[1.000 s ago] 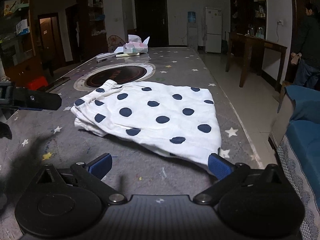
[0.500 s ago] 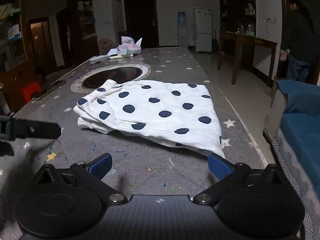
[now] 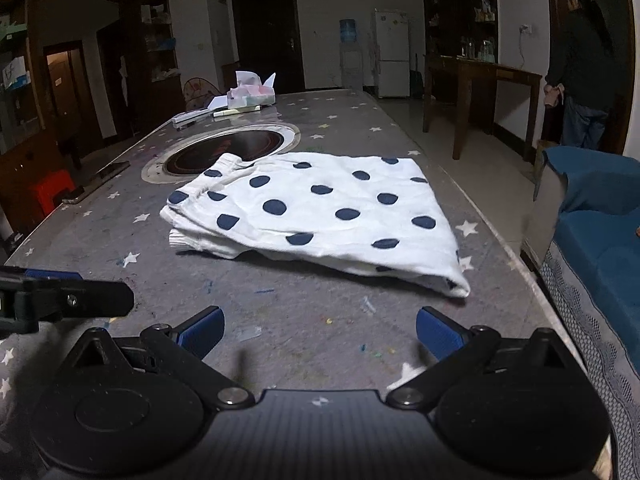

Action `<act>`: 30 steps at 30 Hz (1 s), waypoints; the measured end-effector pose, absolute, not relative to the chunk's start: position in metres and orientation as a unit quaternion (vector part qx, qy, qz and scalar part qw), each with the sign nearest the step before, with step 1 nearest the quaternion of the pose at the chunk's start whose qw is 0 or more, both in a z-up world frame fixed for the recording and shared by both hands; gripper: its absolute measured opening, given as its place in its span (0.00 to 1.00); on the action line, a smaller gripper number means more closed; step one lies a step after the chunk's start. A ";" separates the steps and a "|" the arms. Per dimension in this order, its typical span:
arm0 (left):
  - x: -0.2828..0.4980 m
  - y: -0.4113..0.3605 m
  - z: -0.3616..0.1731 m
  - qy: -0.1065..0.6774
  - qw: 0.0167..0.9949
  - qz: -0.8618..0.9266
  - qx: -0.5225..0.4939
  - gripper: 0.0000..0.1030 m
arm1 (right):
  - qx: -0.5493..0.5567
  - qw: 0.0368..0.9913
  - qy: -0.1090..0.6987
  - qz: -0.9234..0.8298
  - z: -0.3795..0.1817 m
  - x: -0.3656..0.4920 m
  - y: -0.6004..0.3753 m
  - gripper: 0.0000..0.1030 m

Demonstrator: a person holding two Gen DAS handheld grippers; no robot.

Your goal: Fold clothes

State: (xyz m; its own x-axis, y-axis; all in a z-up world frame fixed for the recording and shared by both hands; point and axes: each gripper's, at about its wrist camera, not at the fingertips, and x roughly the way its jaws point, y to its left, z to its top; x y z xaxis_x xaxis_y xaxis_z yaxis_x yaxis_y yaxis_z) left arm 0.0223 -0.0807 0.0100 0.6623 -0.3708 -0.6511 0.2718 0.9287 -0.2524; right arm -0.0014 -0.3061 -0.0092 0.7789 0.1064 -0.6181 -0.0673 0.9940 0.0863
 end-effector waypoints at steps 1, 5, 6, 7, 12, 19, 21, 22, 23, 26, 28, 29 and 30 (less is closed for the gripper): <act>0.021 -0.080 0.009 0.372 0.909 -0.176 -0.068 1.00 | 0.030 0.942 0.331 0.044 -0.010 -0.002 -0.305 1.00; 0.017 -0.079 0.006 0.375 0.907 -0.176 -0.074 1.00 | 0.025 0.940 0.337 0.036 -0.012 -0.003 -0.302 1.00; 0.015 -0.079 0.005 0.375 0.907 -0.176 -0.073 1.00 | 0.022 0.941 0.337 0.033 -0.013 -0.003 -0.301 1.00; 0.014 -0.078 0.004 0.375 0.907 -0.176 -0.073 1.00 | 0.021 0.941 0.337 0.032 -0.013 -0.004 -0.300 1.00; 0.009 -0.079 0.001 0.377 0.906 -0.176 -0.074 1.00 | 0.021 0.941 0.337 0.030 -0.013 -0.007 -0.300 1.00; 0.003 -0.082 -0.001 0.380 0.905 -0.178 -0.070 1.00 | 0.024 0.941 0.337 0.027 -0.014 -0.012 -0.299 1.00; 0.000 -0.084 -0.001 0.380 0.905 -0.180 -0.068 1.00 | 0.025 0.941 0.337 0.027 -0.014 -0.013 -0.299 1.00; -0.001 -0.085 -0.001 0.380 0.905 -0.181 -0.067 1.00 | 0.026 0.941 0.337 0.027 -0.014 -0.014 -0.299 1.00; -0.001 -0.086 -0.001 0.380 0.905 -0.182 -0.066 1.00 | 0.026 0.941 0.337 0.028 -0.014 -0.014 -0.299 1.00; -0.003 -0.089 -0.001 0.380 0.905 -0.183 -0.064 1.00 | 0.028 0.941 0.336 0.028 -0.014 -0.016 -0.299 1.00; -0.004 -0.090 -0.001 0.379 0.905 -0.184 -0.063 1.00 | 0.029 0.941 0.335 0.028 -0.014 -0.017 -0.300 1.00; -0.005 -0.090 -0.001 0.379 0.905 -0.184 -0.062 1.00 | 0.030 0.941 0.335 0.028 -0.014 -0.017 -0.301 1.00; -0.005 -0.090 -0.001 0.379 0.905 -0.184 -0.062 1.00 | 0.030 0.941 0.335 0.028 -0.014 -0.017 -0.301 1.00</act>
State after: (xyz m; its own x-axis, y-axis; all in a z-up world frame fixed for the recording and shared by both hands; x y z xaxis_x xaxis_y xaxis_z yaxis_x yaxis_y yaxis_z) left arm -0.0048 -0.0904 -0.0007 0.6442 -0.3803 -0.6636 0.2862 0.9244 -0.2520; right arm -0.0171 -0.3012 -0.0144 0.7738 0.0731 -0.6292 -0.0324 0.9966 0.0760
